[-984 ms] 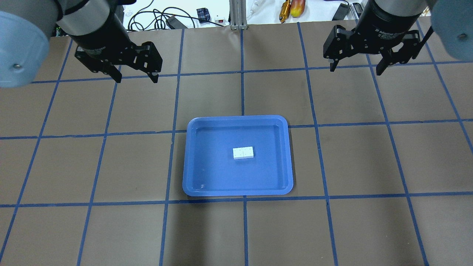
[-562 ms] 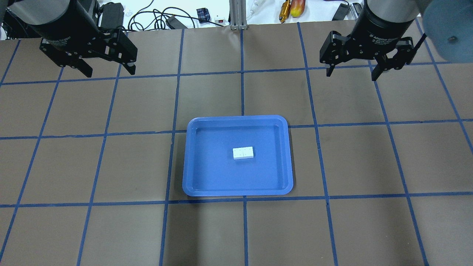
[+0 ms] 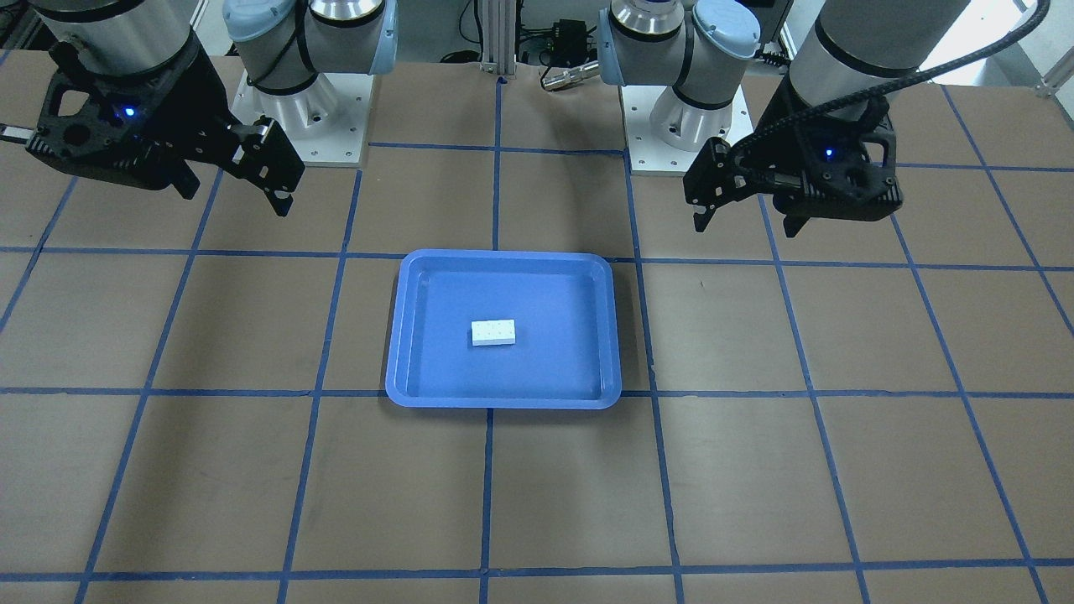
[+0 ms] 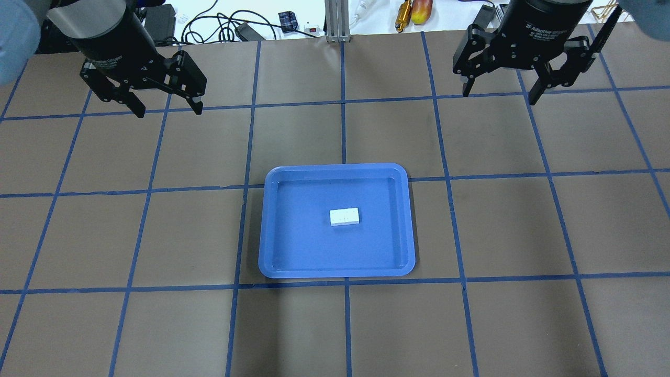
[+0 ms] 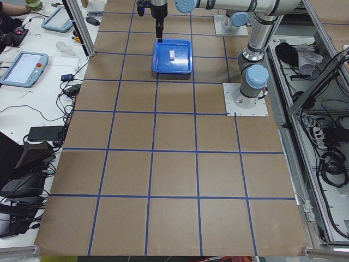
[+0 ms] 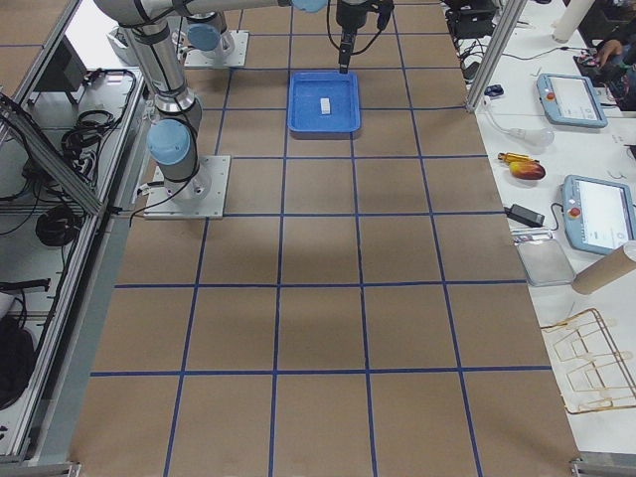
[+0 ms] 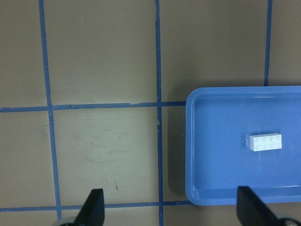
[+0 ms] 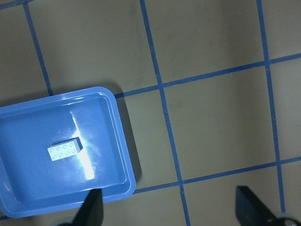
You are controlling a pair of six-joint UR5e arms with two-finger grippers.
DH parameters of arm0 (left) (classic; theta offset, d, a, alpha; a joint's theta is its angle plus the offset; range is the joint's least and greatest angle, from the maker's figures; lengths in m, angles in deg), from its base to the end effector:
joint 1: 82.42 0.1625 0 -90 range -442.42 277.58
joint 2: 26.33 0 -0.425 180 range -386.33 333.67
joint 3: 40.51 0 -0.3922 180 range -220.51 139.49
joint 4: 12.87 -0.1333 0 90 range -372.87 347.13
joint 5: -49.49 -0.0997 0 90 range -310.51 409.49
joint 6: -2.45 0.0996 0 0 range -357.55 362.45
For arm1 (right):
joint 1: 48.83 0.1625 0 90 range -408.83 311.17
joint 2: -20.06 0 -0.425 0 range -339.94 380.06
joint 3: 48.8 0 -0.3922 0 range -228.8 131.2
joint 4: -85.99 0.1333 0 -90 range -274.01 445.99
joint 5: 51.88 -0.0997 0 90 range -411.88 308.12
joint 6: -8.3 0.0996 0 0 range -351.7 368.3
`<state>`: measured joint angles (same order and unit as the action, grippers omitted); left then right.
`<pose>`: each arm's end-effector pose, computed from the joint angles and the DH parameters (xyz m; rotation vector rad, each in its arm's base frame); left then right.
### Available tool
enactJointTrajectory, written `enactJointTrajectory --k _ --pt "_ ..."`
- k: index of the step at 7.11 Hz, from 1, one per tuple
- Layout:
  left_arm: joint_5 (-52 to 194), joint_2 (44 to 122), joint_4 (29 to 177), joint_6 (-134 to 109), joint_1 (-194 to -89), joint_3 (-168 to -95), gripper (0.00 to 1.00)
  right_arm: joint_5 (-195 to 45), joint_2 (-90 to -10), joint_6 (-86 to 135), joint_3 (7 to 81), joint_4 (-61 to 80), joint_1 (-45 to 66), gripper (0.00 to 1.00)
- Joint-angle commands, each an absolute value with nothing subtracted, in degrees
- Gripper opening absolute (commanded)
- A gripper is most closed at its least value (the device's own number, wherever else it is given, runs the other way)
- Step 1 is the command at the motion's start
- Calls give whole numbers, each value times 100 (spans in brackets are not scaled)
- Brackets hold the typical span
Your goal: Assemble white blocks and place on blue tray
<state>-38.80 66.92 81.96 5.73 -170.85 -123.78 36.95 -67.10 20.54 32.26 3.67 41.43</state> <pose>-0.1222 -0.5164 0.5087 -0.0459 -3.1102 -0.0347 0.1376 -0.5073 0.5264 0.3264 3.1069 0.0463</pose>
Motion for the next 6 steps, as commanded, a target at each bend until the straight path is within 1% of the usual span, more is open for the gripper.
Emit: enactJointTrajectory --k 1,6 --pt "-4015 6710 8257 579 -17128 -12330 100 3680 -6695 2060 3223 382 4143 100" --pt "-4025 6710 8205 588 -17119 -12330 100 3741 -6677 2060 3232 372 4152 100"
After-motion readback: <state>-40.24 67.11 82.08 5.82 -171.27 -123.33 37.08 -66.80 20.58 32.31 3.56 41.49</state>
